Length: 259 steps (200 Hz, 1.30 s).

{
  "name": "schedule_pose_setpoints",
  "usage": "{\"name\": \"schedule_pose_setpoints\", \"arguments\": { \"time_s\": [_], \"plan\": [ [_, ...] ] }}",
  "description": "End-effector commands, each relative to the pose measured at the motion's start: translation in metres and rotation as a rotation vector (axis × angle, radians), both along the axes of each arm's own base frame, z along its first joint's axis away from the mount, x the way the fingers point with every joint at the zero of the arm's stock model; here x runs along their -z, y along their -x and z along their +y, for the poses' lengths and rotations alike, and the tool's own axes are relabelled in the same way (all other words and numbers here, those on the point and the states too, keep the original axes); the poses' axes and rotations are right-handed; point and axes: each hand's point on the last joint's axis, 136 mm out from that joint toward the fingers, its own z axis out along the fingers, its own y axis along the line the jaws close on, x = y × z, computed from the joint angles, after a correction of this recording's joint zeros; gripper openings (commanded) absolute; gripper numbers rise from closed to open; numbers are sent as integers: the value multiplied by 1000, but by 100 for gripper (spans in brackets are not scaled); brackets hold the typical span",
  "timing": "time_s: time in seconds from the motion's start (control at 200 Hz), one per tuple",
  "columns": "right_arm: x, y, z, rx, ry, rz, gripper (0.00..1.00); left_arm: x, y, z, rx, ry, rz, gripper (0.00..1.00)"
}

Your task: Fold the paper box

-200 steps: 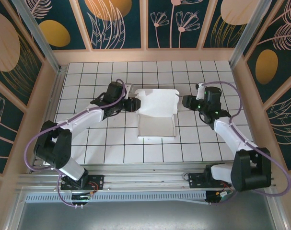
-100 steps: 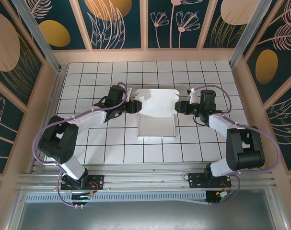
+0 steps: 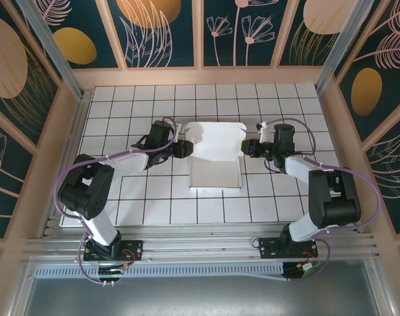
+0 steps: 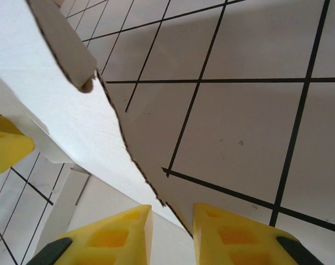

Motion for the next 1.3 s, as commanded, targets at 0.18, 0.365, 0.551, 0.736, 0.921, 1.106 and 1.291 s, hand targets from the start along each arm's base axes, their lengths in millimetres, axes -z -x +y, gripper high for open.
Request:
{"name": "schedule_pose_setpoints", "arguments": {
  "time_s": [0.18,0.365,0.551,0.736,0.921,1.106,1.291],
  "plan": [
    [12,-4,5,15,69,-16,20,5,-3,-7,39,22,-2,30],
    [11,-10,6,58,134,-44,12,1,-4,-5,36,16,-18,23],
    [-3,-10,18,86,236,-149,6,-6,-13,0,11,-14,-85,17],
    [-23,0,34,111,323,-301,5,-22,-13,16,-32,-35,-232,4],
    [-49,17,42,164,399,-508,4,-45,-1,24,1,-34,-409,5],
    [-55,38,46,260,365,-652,1,-49,18,27,12,58,-526,5],
    [-44,60,57,266,413,-708,0,-36,41,30,22,146,-545,2]
  ]
}}
